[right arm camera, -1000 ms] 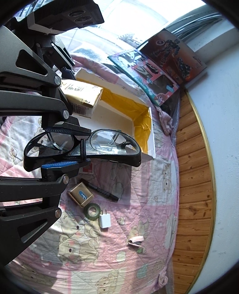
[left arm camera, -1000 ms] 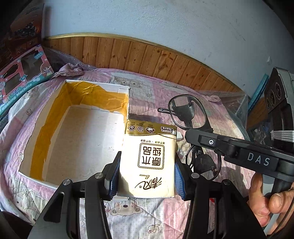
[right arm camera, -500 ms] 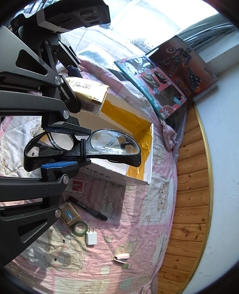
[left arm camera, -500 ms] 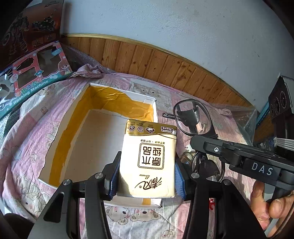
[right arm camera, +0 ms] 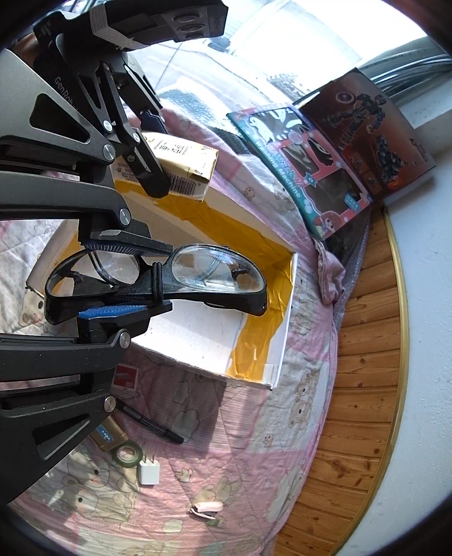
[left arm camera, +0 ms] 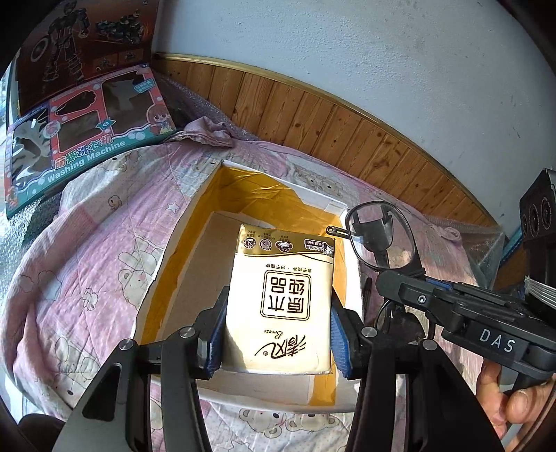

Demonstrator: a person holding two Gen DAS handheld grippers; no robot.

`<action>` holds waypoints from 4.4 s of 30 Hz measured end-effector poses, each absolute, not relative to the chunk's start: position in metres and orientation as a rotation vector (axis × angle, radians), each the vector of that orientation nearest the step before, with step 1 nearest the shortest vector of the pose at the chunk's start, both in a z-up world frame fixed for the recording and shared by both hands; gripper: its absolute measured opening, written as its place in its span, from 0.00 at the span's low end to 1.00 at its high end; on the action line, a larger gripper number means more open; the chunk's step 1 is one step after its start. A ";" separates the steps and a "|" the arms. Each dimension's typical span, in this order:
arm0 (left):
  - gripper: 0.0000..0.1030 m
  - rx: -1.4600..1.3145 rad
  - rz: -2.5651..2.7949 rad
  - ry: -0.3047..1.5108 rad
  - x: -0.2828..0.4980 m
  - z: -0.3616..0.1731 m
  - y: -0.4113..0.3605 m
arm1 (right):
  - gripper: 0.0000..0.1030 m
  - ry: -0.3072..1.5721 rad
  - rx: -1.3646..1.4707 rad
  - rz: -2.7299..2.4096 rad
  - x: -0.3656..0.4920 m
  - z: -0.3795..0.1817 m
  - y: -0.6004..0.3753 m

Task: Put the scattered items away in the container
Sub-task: 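Carry the glasses with right gripper while left gripper carries the tissue pack to the box, then lower into the box and open right gripper while left gripper releases the tissue pack, then move right gripper to the red toy figure while left gripper approaches the clear tube, then grasp the red toy figure with right gripper while left gripper grasps the clear tube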

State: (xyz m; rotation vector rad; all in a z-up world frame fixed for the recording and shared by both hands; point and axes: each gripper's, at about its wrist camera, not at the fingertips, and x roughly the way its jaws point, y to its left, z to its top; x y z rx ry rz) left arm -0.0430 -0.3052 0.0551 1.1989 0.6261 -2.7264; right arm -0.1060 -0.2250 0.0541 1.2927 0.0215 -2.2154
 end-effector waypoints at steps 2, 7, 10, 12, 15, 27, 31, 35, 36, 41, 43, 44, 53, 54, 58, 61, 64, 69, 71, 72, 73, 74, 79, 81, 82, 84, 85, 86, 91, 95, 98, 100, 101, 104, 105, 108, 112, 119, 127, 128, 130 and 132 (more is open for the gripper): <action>0.49 1.200 -2.718 0.621 -0.046 0.053 -0.310 | 0.25 0.031 1.306 -2.213 -0.111 0.048 -0.232; 0.49 1.243 -2.680 0.597 -0.056 0.038 -0.319 | 0.25 0.052 1.348 -2.207 -0.123 0.029 -0.246; 0.49 1.280 -2.655 0.565 -0.063 0.028 -0.322 | 0.25 0.070 1.373 -2.205 -0.129 0.017 -0.253; 0.49 1.305 -2.640 0.547 -0.067 0.020 -0.323 | 0.25 0.086 1.388 -2.204 -0.133 0.008 -0.257; 0.50 1.329 -2.625 0.504 -0.073 0.011 -0.323 | 0.26 0.114 1.408 -2.204 -0.137 -0.003 -0.262; 0.60 1.362 -2.579 0.453 -0.080 -0.005 -0.330 | 0.37 0.126 1.352 -2.200 -0.139 -0.006 -0.262; 0.60 1.312 -2.561 0.501 -0.068 0.007 -0.341 | 0.37 0.017 1.281 -2.191 -0.125 0.017 -0.244; 0.60 1.257 -2.560 0.539 -0.051 0.023 -0.345 | 0.37 -0.033 1.204 -2.189 -0.102 0.035 -0.223; 0.60 1.252 -2.564 0.541 -0.047 0.025 -0.343 | 0.37 -0.036 1.202 -2.181 -0.097 0.035 -0.219; 0.60 1.271 -2.597 0.499 -0.030 0.032 -0.314 | 0.37 -0.073 1.182 -2.145 -0.072 0.036 -0.202; 0.60 1.271 -2.617 0.479 -0.025 0.035 -0.301 | 0.37 -0.105 1.167 -2.131 -0.063 0.040 -0.195; 0.60 1.262 -2.626 0.462 -0.021 0.038 -0.294 | 0.37 -0.125 1.157 -2.122 -0.058 0.042 -0.190; 0.60 1.221 -2.742 0.354 0.006 0.063 -0.241 | 0.37 -0.215 1.107 -2.118 -0.017 0.056 -0.135; 0.60 1.223 -2.755 0.350 0.007 0.064 -0.235 | 0.37 -0.222 1.108 -2.120 -0.013 0.055 -0.127; 0.60 1.247 -2.789 0.344 0.009 0.063 -0.212 | 0.37 -0.256 1.122 -2.139 0.001 0.051 -0.094; 0.60 1.284 -2.809 0.333 0.008 0.057 -0.194 | 0.37 -0.283 1.146 -2.163 0.007 0.043 -0.067; 0.60 1.322 -2.827 0.318 0.008 0.051 -0.177 | 0.37 -0.313 1.189 -2.198 0.012 0.030 -0.038; 0.60 1.381 -2.849 0.307 0.007 0.039 -0.154 | 0.37 -0.391 1.311 -2.274 0.019 0.001 0.019; 0.60 1.407 -2.857 0.304 0.005 0.035 -0.144 | 0.37 -0.393 1.376 -2.336 0.023 -0.013 0.044; 0.60 1.418 -2.863 0.305 0.004 0.033 -0.140 | 0.37 -0.386 1.422 -2.369 0.024 -0.021 0.055; 0.60 1.430 -2.872 0.305 0.003 0.031 -0.136 | 0.37 -0.372 1.474 -2.400 0.024 -0.029 0.065; 0.60 1.441 -2.879 0.301 0.002 0.029 -0.131 | 0.37 -0.356 1.517 -2.429 0.024 -0.036 0.075; 0.60 1.512 -2.895 0.292 -0.006 0.016 -0.110 | 0.38 -0.309 1.673 -2.449 0.019 -0.063 0.101; 0.60 1.547 -2.898 0.291 -0.009 0.009 -0.102 | 0.38 -0.255 1.717 -2.421 0.017 -0.074 0.097; 0.60 1.562 -2.898 0.286 -0.010 0.006 -0.098 | 0.38 -0.230 1.728 -2.405 0.015 -0.078 0.093; 0.60 1.587 -2.891 0.279 -0.012 0.000 -0.093 | 0.40 -0.151 1.754 -2.363 0.012 -0.087 0.081; 0.60 1.604 -2.885 0.283 -0.013 -0.004 -0.091 | 0.40 -0.099 1.762 -2.356 0.009 -0.090 0.075; 0.60 1.621 -2.877 0.290 -0.014 -0.008 -0.090 | 0.40 -0.036 1.766 -2.352 0.007 -0.093 0.068; 0.60 1.696 -2.829 0.348 -0.021 -0.028 -0.089 | 0.41 0.243 1.818 -2.305 -0.009 -0.117 0.046; 0.60 1.746 -2.770 0.438 -0.038 -0.047 -0.094 | 0.42 0.268 1.839 -2.269 -0.015 -0.130 0.045; 0.60 1.770 -2.734 0.455 -0.055 -0.062 -0.089 | 0.39 0.194 1.835 -2.263 -0.015 -0.130 0.052; 0.60 1.775 -2.721 0.440 -0.067 -0.072 -0.084 | 0.37 0.160 1.827 -2.261 -0.015 -0.130 0.055; 0.60 1.776 -2.713 0.432 -0.073 -0.077 -0.082 | 0.36 0.147 1.822 -2.263 -0.014 -0.129 0.056; 0.60 1.772 -2.683 0.410 -0.092 -0.098 -0.078 | 0.34 0.057 1.817 -2.268 -0.016 -0.128 0.065; 0.60 1.774 -2.665 0.406 -0.098 -0.106 -0.078 | 0.34 0.014 1.818 -2.266 -0.017 -0.128 0.069; 0.52 1.700 -2.679 0.404 -0.106 -0.117 -0.082 | 0.34 -0.087 1.818 -2.253 -0.018 -0.128 0.080; 0.18 1.679 -2.678 0.352 -0.105 -0.117 -0.088 | 0.34 -0.167 1.803 -2.247 -0.017 -0.126 0.088; 0.21 1.650 -2.668 0.350 -0.094 -0.118 -0.098 | 0.27 -0.225 1.771 -2.262 -0.015 -0.118 0.096; 0.19 1.641 -2.689 0.218 -0.097 -0.116 -0.085 | 0.27 -0.296 1.765 -2.235 -0.018 -0.121 0.105; 0.19 1.644 -2.690 0.228 -0.096 -0.114 -0.086 | 0.29 -0.283 1.763 -2.239 -0.019 -0.121 0.102; 0.19 1.637 -2.696 0.237 -0.089 -0.109 -0.089 | 0.29 -0.243 1.769 -2.251 -0.021 -0.124 0.098; 0.19 1.634 -2.707 0.253 -0.083 -0.103 -0.088 | 0.31 -0.185 1.773 -2.247 -0.022 -0.129 0.089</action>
